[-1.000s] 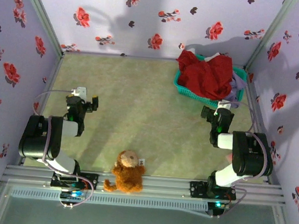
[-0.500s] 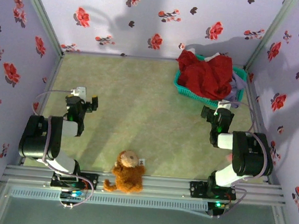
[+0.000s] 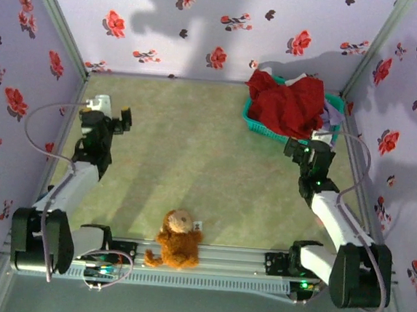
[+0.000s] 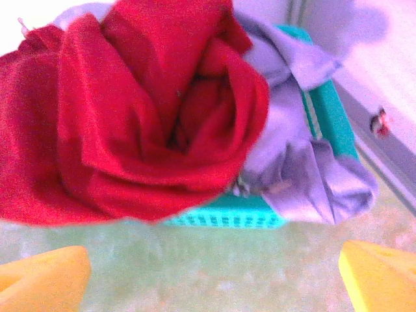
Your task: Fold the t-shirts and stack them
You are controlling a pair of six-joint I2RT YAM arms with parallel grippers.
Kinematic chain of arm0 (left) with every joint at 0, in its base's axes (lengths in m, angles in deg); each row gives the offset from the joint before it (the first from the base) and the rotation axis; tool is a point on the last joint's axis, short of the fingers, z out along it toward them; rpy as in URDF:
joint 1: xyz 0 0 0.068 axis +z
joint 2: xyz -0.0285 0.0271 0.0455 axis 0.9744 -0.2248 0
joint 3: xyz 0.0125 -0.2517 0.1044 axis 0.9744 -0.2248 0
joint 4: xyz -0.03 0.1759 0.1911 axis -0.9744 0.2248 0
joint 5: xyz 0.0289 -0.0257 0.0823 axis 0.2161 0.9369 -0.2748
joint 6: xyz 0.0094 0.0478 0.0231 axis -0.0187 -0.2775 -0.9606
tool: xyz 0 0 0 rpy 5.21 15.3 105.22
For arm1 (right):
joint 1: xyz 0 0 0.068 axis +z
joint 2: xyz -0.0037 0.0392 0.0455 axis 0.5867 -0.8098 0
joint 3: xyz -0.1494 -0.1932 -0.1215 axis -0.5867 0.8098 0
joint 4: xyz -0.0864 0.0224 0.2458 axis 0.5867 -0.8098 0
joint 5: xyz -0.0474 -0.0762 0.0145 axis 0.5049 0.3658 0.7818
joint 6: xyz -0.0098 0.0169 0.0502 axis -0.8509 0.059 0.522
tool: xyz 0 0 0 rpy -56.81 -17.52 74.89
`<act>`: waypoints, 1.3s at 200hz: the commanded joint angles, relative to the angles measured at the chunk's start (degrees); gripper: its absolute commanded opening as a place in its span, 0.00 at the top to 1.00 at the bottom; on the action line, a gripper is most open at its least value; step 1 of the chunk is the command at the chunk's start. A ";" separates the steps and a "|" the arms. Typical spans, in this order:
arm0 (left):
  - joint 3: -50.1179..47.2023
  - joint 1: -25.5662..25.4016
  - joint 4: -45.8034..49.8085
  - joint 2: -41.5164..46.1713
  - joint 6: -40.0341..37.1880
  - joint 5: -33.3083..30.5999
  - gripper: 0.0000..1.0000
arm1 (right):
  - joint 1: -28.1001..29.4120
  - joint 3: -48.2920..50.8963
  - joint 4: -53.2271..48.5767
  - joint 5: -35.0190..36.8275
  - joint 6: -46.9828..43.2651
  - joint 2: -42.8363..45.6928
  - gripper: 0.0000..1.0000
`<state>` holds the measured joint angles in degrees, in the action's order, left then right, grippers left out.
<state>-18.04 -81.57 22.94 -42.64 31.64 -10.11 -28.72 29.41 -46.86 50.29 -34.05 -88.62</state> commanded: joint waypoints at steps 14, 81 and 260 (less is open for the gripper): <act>9.74 -7.34 23.95 0.80 14.75 3.73 0.01 | 9.03 -6.92 -29.07 11.30 12.45 4.56 0.01; 13.43 -22.08 22.48 -8.73 29.13 7.30 0.00 | 1.40 -38.60 -50.33 -5.18 3.48 -10.90 0.01; 22.39 -33.52 9.52 -29.78 42.05 19.72 0.08 | -9.14 -111.47 -76.13 -21.85 -10.42 -67.18 0.47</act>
<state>1.40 -113.13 38.93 -69.07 68.76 6.57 -37.75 -75.25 -116.13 30.64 -43.76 -153.64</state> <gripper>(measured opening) 0.949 0.614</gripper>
